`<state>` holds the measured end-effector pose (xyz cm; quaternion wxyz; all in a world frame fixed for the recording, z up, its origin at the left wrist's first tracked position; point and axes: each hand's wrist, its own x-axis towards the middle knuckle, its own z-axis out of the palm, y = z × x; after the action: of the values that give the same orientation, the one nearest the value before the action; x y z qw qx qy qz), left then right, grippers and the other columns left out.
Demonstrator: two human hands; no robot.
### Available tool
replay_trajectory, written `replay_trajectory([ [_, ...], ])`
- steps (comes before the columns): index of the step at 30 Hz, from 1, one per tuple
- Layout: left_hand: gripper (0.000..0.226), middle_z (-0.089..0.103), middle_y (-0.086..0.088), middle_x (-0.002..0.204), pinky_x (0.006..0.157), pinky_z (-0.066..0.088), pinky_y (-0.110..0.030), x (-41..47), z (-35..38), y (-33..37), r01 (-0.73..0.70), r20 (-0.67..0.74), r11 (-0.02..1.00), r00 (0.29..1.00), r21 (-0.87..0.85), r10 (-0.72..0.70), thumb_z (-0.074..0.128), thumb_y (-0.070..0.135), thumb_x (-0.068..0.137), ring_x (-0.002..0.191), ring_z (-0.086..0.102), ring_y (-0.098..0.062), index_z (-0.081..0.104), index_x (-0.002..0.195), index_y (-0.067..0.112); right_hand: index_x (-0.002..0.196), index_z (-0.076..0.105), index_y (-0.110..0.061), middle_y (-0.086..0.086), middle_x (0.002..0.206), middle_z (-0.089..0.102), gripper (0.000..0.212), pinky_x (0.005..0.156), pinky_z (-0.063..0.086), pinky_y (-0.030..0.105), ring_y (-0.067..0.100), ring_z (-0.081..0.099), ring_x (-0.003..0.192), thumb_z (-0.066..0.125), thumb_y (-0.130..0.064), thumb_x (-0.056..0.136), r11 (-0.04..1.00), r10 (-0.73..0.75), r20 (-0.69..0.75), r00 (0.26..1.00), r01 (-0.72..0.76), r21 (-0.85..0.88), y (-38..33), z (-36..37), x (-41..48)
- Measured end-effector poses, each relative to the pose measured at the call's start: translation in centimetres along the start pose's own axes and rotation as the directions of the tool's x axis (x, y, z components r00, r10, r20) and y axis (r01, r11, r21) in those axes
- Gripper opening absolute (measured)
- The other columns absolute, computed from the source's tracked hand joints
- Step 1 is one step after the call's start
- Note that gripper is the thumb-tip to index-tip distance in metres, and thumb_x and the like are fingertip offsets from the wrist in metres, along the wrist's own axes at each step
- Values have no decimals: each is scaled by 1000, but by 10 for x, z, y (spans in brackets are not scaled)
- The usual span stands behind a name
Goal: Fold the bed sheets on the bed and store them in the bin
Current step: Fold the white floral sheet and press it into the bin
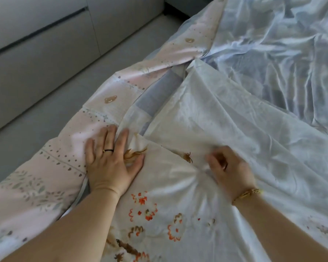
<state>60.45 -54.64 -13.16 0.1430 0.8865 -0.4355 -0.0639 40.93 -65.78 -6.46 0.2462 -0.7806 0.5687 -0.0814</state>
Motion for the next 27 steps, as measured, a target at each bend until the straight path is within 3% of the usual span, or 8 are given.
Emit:
replay_trajectory([
  [3,67,52,-20,131,106,3,-28,1,7,-5,-48,-10,999,999,-18,47,35,57,77,125,30,-24,51,125,13,109,57,-7,11,109,56,39,84,34,27,27,49,107,52,-37,85,996,-82,-319,944,86,-3,-3,-29,74],
  [5,65,51,-20,132,108,1,-27,0,8,-5,-42,-28,999,999,-29,41,34,59,78,125,30,-24,44,126,17,132,42,-6,12,138,40,51,107,20,32,26,31,131,53,-34,89,978,-60,-249,967,7,-208,-4,-44,123],
  [8,66,50,-19,133,111,-5,-24,1,9,-6,-43,-43,998,998,-44,41,18,68,86,126,29,-25,39,127,20,144,20,-12,11,149,26,71,116,7,41,26,18,140,56,-37,88,905,156,-36,987,-158,-396,13,-52,173],
  [11,72,51,-18,133,112,-5,-25,2,12,-7,-57,-61,996,997,-65,53,7,70,86,126,30,-26,39,127,19,139,31,-12,14,141,39,71,109,27,46,34,37,128,64,-39,82,933,273,84,958,-243,-265,19,-50,189],
  [14,72,51,-18,132,112,-5,-24,3,16,-8,-68,-89,996,994,-64,62,7,69,86,126,30,-26,39,127,19,106,56,-5,16,97,55,29,76,44,24,32,52,86,61,-25,86,958,217,58,974,-201,-205,8,-58,183],
  [18,72,51,-19,132,111,-6,-23,4,14,-7,-55,-94,997,994,-52,49,7,69,86,126,30,-26,39,126,19,103,59,6,17,86,50,24,60,29,24,27,45,78,54,-13,89,995,37,-143,989,-50,-83,-17,-90,159],
  [23,69,51,-18,133,106,2,-27,5,14,-6,-63,-98,998,993,-25,61,27,63,79,125,28,-24,48,126,17,88,59,-6,9,79,50,8,50,36,13,21,41,69,58,-14,88,992,-119,-213,970,122,2,-44,-132,72],
  [27,81,9,1,156,107,-12,-26,1,-7,1,22,114,1000,993,4,-22,11,72,77,142,0,-13,23,145,29,82,61,-4,2,56,45,11,50,36,11,14,41,50,60,-14,86,983,-183,-73,980,181,-28,-57,-132,-6],
])
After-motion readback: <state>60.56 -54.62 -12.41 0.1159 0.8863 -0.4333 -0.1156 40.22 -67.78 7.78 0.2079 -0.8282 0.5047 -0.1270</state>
